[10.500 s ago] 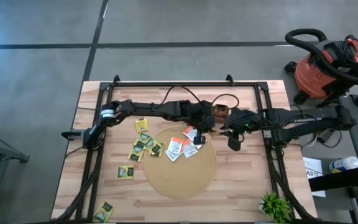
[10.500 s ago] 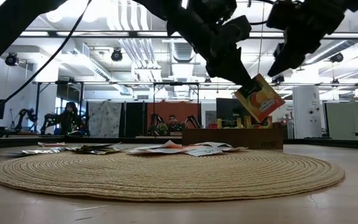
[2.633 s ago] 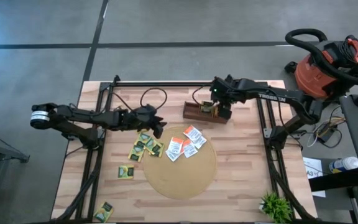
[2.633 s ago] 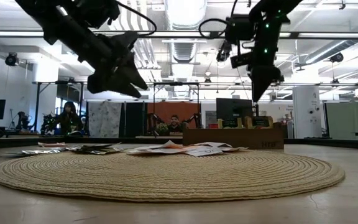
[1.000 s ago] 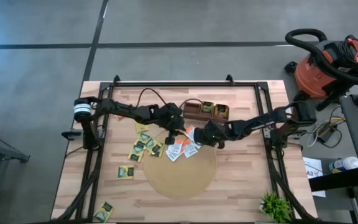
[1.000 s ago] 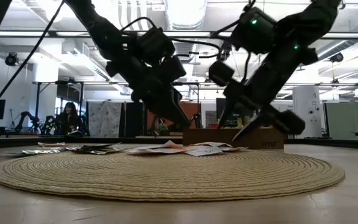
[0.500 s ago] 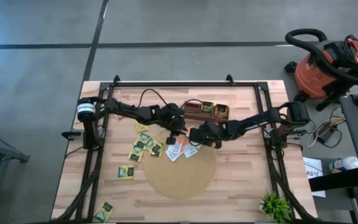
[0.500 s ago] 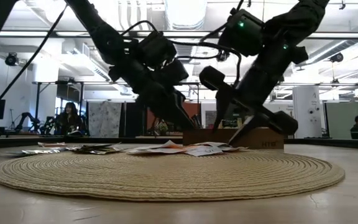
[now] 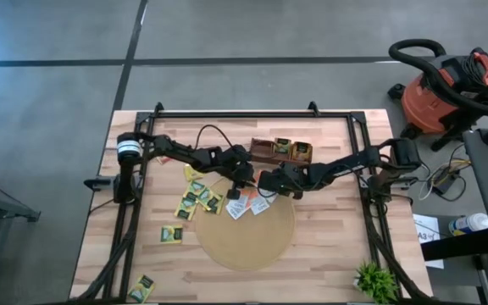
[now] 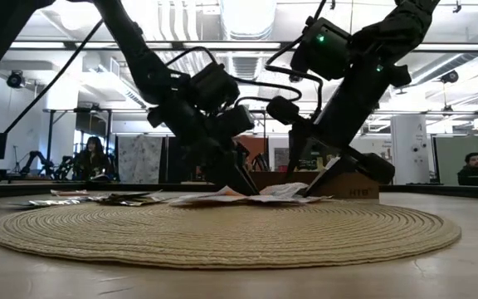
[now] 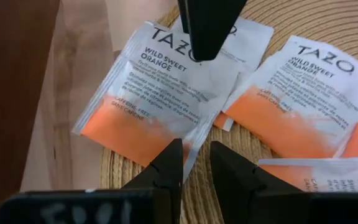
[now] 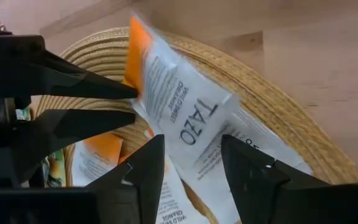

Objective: Pick & Place Tea
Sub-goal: Put the orange tea bag into the left section of the wooden organizer

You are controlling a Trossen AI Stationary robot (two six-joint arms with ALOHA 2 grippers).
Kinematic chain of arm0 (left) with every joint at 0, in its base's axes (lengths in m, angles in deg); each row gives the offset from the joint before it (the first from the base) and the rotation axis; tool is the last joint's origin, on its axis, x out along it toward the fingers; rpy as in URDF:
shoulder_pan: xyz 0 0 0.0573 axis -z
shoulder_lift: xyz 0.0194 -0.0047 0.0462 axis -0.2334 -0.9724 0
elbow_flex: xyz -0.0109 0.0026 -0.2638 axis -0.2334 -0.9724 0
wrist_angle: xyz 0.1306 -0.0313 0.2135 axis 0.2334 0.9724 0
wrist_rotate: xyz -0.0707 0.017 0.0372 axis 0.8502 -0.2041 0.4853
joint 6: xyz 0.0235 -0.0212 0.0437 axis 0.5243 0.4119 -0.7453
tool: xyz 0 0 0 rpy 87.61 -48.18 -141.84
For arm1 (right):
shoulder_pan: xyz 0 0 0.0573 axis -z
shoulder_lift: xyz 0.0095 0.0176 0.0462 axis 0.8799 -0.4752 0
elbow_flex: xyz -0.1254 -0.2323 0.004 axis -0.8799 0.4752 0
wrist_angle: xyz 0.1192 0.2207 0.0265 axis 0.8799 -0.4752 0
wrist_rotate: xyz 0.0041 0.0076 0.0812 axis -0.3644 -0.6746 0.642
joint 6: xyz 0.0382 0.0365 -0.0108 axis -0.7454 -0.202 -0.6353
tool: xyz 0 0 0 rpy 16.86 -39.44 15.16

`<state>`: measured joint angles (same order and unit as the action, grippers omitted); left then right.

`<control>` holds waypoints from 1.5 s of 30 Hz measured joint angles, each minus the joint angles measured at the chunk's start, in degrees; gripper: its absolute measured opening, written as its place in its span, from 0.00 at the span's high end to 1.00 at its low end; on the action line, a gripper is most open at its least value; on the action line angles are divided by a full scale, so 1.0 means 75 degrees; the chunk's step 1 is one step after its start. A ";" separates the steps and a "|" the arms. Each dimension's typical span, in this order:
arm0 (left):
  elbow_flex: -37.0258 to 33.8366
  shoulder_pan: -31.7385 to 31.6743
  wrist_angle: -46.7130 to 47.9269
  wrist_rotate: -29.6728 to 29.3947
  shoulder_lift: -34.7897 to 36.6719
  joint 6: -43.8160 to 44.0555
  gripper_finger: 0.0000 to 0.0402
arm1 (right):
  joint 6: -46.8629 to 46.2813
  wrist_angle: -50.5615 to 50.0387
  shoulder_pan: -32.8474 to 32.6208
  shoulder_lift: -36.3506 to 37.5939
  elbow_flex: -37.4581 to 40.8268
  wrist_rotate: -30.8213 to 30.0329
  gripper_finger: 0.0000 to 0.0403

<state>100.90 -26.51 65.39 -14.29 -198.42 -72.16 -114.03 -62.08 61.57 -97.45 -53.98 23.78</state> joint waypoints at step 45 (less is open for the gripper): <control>0.0573 -0.0076 -0.0636 0.0375 -0.0173 0.1680 0.81 | 0.1524 0.0029 0.0108 -0.0003 -0.0055 -0.0221 0.75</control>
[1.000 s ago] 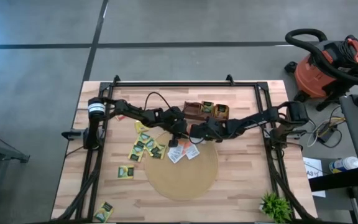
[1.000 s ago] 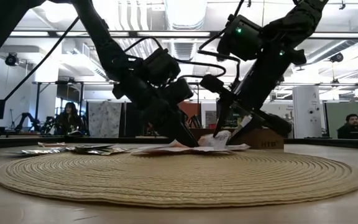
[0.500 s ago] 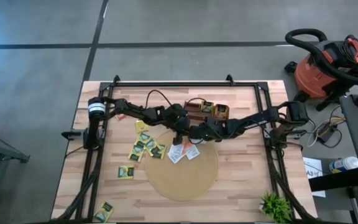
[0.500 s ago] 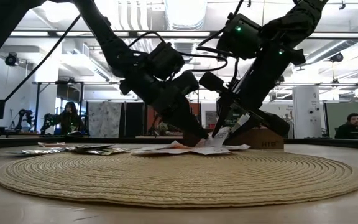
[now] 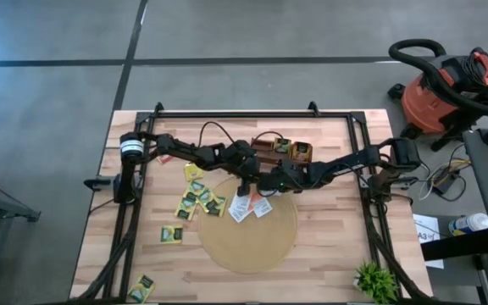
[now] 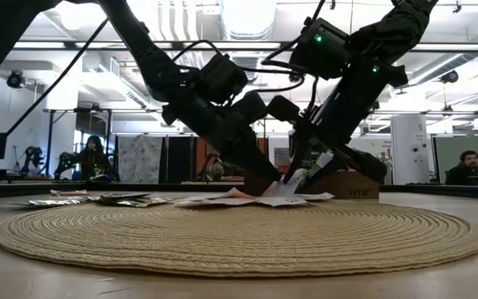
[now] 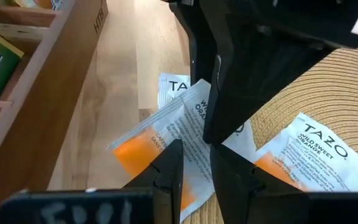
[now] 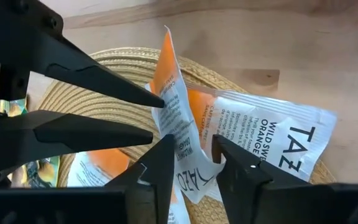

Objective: Pick & Place Tea
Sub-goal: Put the orange tea bag into the left section of the wooden organizer

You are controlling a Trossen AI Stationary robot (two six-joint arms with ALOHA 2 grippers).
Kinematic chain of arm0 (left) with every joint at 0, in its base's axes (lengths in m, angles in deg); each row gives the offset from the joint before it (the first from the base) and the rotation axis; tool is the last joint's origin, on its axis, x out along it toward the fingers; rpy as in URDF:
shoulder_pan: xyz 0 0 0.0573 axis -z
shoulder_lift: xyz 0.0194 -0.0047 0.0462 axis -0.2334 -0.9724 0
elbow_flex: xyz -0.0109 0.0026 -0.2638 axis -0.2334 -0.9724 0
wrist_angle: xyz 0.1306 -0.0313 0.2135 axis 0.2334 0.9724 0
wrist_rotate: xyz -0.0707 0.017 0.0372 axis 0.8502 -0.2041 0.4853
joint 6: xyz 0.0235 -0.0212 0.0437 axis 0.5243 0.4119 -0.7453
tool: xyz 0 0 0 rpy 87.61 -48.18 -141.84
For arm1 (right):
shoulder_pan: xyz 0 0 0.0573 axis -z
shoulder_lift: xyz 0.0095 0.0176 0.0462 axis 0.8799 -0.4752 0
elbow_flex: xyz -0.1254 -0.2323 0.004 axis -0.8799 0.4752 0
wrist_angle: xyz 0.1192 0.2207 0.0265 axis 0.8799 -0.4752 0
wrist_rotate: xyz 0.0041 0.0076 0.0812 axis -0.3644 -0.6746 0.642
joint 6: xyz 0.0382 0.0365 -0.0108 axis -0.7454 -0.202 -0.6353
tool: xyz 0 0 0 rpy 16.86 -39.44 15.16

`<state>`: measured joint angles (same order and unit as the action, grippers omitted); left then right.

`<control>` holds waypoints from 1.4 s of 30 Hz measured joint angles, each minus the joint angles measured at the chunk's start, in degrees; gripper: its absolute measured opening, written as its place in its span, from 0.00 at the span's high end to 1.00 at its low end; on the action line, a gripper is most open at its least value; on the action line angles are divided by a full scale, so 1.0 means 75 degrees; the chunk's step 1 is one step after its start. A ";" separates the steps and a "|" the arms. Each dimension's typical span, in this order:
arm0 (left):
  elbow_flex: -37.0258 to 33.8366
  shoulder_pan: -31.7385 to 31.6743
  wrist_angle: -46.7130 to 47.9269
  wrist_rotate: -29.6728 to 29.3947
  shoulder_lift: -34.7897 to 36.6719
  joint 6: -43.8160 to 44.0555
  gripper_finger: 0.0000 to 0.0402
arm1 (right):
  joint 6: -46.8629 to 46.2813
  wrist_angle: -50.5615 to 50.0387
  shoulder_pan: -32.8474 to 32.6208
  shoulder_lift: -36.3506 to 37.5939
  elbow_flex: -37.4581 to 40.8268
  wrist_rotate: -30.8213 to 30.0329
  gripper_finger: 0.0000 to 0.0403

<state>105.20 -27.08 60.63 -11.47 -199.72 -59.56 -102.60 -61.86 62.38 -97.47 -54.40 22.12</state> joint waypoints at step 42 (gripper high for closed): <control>0.0624 -0.0052 0.0336 0.1061 0.1352 0.0760 0.81 | 0.9652 -0.5898 0.1419 0.0808 -0.2790 0.4491 0.98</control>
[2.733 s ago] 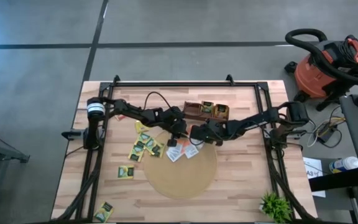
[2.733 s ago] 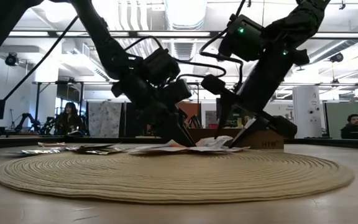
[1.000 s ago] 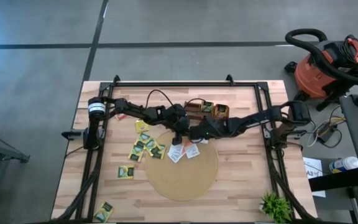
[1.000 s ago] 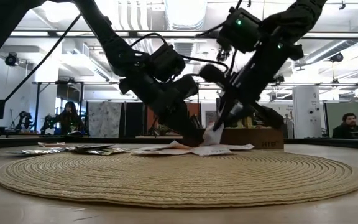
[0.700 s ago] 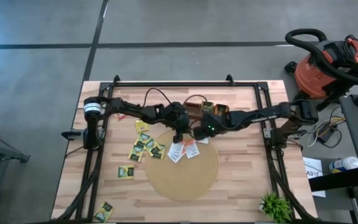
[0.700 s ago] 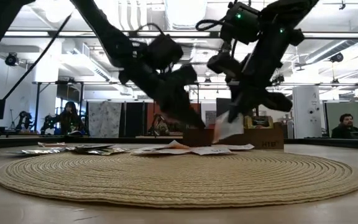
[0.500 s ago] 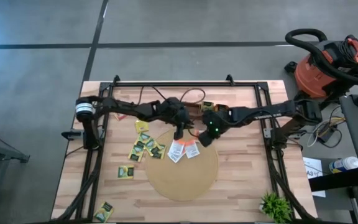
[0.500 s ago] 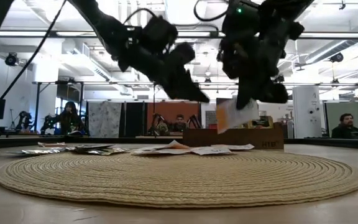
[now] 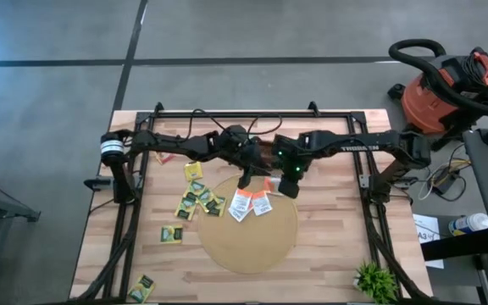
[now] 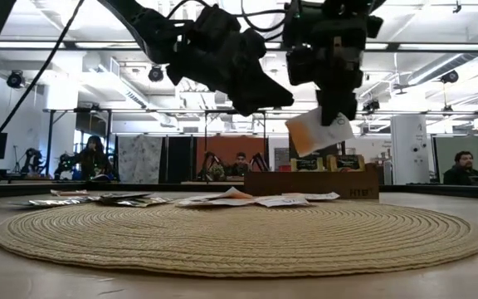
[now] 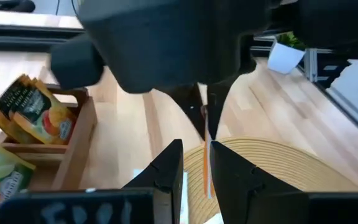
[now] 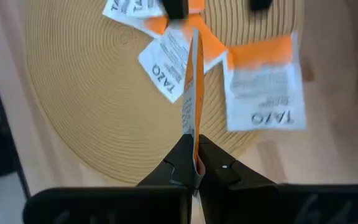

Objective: Pick & Place Tea
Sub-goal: Put the orange tea bag into the left section of the wooden organizer

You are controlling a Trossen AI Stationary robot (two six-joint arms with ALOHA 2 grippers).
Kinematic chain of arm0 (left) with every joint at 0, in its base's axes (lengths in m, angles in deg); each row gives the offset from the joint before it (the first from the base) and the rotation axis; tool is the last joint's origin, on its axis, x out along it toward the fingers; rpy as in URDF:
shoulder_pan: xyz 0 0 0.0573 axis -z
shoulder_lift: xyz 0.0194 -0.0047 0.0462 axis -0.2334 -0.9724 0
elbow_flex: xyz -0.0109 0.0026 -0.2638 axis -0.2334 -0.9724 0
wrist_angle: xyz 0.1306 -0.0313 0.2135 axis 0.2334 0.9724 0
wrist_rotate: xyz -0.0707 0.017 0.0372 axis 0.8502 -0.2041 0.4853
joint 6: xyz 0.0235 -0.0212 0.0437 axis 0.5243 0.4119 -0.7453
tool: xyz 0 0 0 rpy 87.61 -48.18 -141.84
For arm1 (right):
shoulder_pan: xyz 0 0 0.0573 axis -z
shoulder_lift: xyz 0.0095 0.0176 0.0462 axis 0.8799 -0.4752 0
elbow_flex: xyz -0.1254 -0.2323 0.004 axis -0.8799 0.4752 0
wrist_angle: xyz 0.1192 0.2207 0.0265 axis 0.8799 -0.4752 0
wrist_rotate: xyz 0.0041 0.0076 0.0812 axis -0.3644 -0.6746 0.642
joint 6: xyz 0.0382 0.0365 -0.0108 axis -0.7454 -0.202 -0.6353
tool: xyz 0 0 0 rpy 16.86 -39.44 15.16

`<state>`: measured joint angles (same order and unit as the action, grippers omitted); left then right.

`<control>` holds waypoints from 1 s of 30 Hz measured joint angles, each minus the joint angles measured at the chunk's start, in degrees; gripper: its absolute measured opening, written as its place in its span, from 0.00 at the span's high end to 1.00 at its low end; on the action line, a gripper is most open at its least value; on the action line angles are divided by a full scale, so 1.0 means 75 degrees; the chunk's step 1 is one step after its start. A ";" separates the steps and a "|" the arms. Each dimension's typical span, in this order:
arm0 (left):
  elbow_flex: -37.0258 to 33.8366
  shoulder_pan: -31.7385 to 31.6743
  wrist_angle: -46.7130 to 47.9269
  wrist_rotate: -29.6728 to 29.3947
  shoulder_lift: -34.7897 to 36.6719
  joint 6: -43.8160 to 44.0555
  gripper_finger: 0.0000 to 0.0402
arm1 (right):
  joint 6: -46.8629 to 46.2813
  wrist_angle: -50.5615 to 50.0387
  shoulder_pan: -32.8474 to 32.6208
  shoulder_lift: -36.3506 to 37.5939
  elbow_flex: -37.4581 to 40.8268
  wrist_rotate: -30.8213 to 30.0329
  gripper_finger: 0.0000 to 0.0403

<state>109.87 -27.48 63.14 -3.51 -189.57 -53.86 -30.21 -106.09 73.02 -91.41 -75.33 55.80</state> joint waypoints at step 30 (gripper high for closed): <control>-0.0006 0.0102 0.0524 -0.0208 -0.0013 0.0537 0.97 | 0.0980 -0.0738 0.0233 -0.0339 -0.1342 -0.0510 0.97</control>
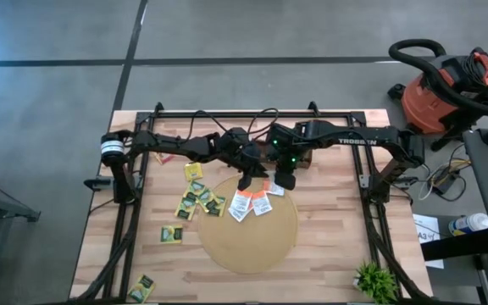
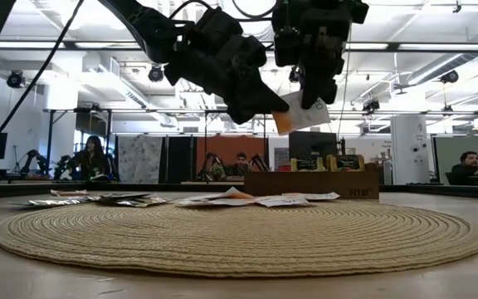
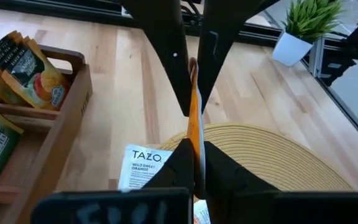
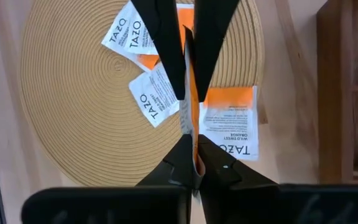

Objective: Pick & Place Tea
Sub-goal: Put the orange tea bag into the left section of the wooden organizer

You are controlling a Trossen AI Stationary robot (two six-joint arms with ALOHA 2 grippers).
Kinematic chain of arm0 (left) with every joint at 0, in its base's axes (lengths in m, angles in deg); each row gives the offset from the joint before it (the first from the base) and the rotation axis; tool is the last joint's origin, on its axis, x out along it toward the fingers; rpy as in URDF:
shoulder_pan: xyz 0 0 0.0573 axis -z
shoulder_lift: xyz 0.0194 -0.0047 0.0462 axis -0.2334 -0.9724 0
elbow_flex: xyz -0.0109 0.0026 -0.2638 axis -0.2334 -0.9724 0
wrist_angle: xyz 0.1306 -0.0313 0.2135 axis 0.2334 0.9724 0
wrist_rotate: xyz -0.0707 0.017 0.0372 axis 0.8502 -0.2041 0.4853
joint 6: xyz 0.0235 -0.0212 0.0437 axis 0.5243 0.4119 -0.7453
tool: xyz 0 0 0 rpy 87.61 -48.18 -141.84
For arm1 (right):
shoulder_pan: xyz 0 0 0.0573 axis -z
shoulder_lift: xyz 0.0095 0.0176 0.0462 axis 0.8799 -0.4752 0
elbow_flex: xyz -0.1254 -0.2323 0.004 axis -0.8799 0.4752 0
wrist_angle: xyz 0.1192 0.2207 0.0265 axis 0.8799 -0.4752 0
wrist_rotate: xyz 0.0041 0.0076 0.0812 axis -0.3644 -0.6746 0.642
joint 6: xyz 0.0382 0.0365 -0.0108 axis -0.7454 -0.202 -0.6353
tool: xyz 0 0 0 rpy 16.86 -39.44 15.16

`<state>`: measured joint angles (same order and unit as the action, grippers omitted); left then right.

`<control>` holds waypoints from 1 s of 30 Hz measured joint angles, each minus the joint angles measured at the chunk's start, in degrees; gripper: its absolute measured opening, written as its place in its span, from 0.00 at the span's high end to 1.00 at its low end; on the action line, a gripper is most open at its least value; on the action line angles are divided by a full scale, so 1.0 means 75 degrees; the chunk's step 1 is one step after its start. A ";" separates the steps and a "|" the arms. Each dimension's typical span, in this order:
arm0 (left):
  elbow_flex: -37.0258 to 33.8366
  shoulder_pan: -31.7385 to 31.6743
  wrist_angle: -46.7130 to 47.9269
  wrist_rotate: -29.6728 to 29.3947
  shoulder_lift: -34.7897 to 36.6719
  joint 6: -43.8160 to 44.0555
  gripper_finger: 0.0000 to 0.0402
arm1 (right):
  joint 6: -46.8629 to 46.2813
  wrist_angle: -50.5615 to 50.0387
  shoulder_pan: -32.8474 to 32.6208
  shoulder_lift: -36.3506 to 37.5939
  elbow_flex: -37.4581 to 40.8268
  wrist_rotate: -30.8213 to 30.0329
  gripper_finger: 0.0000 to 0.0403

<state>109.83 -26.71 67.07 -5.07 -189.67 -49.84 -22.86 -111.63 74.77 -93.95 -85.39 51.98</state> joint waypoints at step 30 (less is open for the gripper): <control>-0.2889 -0.0189 -0.5547 -0.1172 0.0692 0.4004 0.97 | -0.0680 0.0822 0.1019 0.1246 0.0006 -0.0644 0.58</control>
<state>88.16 -28.13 25.47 -13.86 -184.48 -19.81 -27.96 -105.47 82.41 -84.60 -85.35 47.15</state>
